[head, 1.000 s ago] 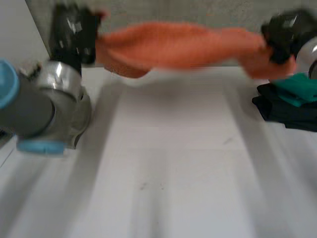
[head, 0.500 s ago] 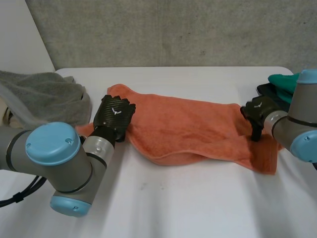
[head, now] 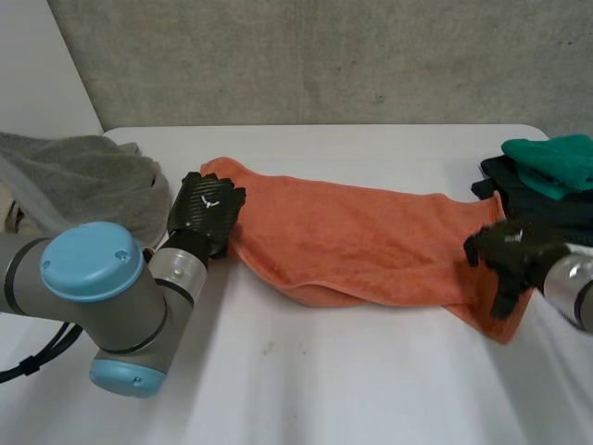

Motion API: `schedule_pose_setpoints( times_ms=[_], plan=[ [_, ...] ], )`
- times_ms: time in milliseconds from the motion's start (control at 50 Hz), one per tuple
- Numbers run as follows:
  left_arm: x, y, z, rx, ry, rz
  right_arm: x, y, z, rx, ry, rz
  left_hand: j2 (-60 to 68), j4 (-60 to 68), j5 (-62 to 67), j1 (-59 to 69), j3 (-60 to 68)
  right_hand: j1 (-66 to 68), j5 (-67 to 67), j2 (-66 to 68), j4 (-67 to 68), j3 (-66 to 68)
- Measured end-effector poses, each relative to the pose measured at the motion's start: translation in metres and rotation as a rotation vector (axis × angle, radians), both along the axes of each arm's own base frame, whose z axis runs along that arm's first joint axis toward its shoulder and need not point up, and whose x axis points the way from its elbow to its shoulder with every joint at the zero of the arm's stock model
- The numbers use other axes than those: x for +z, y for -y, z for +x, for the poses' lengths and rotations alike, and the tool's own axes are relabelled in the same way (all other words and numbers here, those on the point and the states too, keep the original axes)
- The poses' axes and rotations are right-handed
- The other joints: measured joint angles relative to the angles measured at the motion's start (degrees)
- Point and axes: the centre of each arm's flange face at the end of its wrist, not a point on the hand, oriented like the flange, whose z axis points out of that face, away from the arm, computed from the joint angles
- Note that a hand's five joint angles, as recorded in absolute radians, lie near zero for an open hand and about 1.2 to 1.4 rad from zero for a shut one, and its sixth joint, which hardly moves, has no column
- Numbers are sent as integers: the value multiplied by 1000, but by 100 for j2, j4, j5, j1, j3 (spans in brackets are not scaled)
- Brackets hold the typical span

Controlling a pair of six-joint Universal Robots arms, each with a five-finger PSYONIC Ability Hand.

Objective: Fold the laundry.

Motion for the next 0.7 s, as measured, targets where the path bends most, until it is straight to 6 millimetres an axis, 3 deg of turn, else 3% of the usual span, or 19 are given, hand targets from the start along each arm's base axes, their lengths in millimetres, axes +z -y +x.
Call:
schedule_pose_setpoints(
  times_ms=[160, 180, 420, 700],
  plan=[
    [1, 1, 1, 4, -1, -1, -31, -16, -5, -1, 10, 45, 0, 0, 0, 0, 0, 283, 309, 313, 319, 307],
    [1, 1, 1, 4, -1, -1, -33, -16, -5, -2, 11, 38, 0, 0, 0, 0, 0, -159, -80, -166, -156, -232],
    [0, 1, 2, 5, -1, 3, -52, 4, -4, 18, 22, -18, 0, 0, 0, 0, 0, -625, -585, -678, -720, -748],
    [0, 3, 2, 8, -3, 0, -65, 28, -3, 53, -24, -52, 0, 0, 0, 0, 0, 197, 257, 280, 283, 282]
  ],
)
